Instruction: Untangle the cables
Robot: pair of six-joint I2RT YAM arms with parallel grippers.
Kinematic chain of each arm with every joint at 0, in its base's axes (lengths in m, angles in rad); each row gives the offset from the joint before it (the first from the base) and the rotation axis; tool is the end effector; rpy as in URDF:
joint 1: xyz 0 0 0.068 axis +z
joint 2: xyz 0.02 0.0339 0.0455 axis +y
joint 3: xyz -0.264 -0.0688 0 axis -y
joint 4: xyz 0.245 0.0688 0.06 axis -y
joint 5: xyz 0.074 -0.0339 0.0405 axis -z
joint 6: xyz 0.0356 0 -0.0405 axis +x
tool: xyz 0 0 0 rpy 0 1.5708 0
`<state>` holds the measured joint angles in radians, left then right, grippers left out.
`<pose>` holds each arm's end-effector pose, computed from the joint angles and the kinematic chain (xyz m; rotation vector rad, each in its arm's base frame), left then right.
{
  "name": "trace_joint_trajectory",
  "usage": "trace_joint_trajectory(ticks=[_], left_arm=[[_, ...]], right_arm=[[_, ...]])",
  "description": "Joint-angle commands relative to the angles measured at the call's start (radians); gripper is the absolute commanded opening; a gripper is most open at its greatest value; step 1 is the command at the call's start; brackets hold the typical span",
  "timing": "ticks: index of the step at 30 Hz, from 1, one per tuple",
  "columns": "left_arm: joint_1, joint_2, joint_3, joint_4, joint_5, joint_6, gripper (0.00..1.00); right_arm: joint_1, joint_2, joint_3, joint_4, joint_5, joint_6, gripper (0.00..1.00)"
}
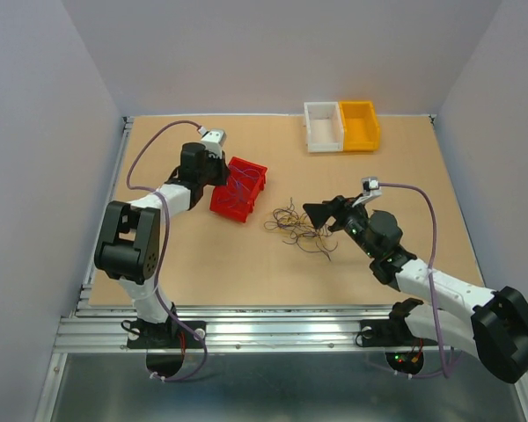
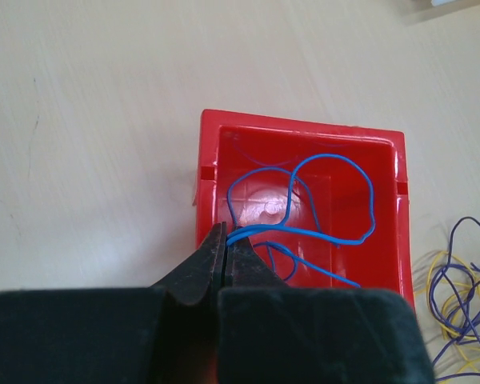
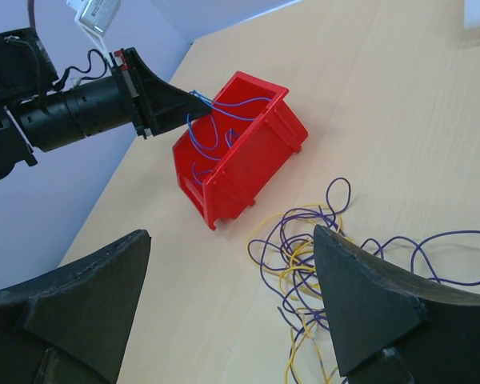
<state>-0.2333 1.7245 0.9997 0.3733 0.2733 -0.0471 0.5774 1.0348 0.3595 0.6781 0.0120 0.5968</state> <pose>0.3726 -0.0984 0.2196 0.3632 1.9002 -0.4501 0.1875 0.1216 0.2345 0.0258 1.6422 0.9042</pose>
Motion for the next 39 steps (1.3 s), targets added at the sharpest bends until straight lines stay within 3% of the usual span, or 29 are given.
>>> trace_joint_trajectory(ticks=[1,13,24,25,26,29,35,39], left_arm=[[-0.035,-0.006,0.031,-0.057,-0.049,0.043,0.0],[-0.144,0.083,0.134,-0.182,-0.186,0.085,0.0],[-0.155,-0.114,0.062,-0.185,-0.212,0.113,0.45],[-0.156,-0.141,0.048,-0.188,-0.21,0.113,0.55],[-0.159,-0.155,0.043,-0.186,-0.204,0.113,0.56],[-0.162,-0.192,0.031,-0.185,-0.21,0.115,0.73],[-0.172,-0.258,-0.001,-0.172,-0.191,0.136,0.76],[-0.202,-0.312,-0.053,-0.137,-0.126,0.208,0.81]], right_arm=[[0.002,0.008,-0.002,0.006,0.025,-0.023,0.88],[0.002,0.024,0.01,-0.017,0.042,-0.026,0.88],[0.002,0.143,0.151,-0.241,0.085,-0.038,0.88],[0.002,0.163,0.163,-0.276,0.086,-0.043,0.88],[0.004,0.171,0.173,-0.293,0.088,-0.046,0.88],[0.004,0.208,0.217,-0.34,0.086,-0.054,0.86],[0.004,0.258,0.294,-0.457,0.01,-0.098,0.66],[0.01,0.268,0.375,-0.609,-0.053,-0.152,0.67]])
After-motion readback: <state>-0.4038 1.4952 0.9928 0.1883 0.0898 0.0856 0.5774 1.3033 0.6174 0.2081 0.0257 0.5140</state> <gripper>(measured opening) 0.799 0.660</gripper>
